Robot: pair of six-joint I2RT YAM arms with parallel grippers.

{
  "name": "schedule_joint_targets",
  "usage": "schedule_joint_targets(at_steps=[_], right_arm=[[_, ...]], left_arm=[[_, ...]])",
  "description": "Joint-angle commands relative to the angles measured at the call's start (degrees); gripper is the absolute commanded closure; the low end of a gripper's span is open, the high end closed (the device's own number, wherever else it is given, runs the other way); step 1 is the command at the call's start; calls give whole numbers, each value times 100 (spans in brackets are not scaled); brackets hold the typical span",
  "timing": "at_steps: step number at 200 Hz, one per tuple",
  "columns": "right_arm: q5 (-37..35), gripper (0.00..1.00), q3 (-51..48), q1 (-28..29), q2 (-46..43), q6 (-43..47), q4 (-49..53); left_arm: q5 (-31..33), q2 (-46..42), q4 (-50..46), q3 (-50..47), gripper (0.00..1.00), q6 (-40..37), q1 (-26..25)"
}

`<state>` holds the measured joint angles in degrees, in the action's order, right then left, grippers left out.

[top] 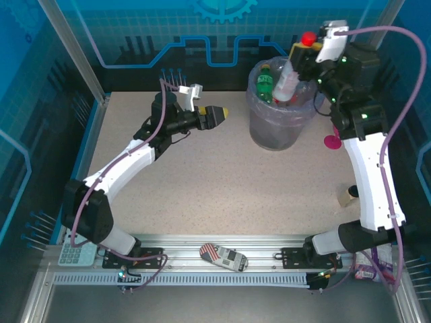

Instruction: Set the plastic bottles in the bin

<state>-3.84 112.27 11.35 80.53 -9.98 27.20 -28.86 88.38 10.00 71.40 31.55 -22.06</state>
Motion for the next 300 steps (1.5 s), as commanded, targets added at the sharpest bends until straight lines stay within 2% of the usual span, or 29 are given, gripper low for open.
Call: schedule_joint_targets(at_steps=[1,36,57,161,220,270,300], right_arm=[[-983,69,22,-174,-128,746,-546],[-1721,70,140,-456,65,1409,-827],[-1606,70,171,-685,335,1370,-731],[-1414,70,880,-695,1934,1455,-241],[-1453,70,2157,-687,3091,1516,914],[-1314,70,3673,-695,4170,1507,2214],[-1227,69,3883,-707,4476,1525,2523]], left_arm=[[179,161,-210,174,12,383,10],[226,238,-227,64,12,518,-6],[216,273,-209,13,12,577,-25],[268,108,-336,-276,12,529,-72],[273,75,-409,-307,12,495,-79],[271,54,-550,-293,12,408,-65],[260,65,-558,-288,12,405,-69]])
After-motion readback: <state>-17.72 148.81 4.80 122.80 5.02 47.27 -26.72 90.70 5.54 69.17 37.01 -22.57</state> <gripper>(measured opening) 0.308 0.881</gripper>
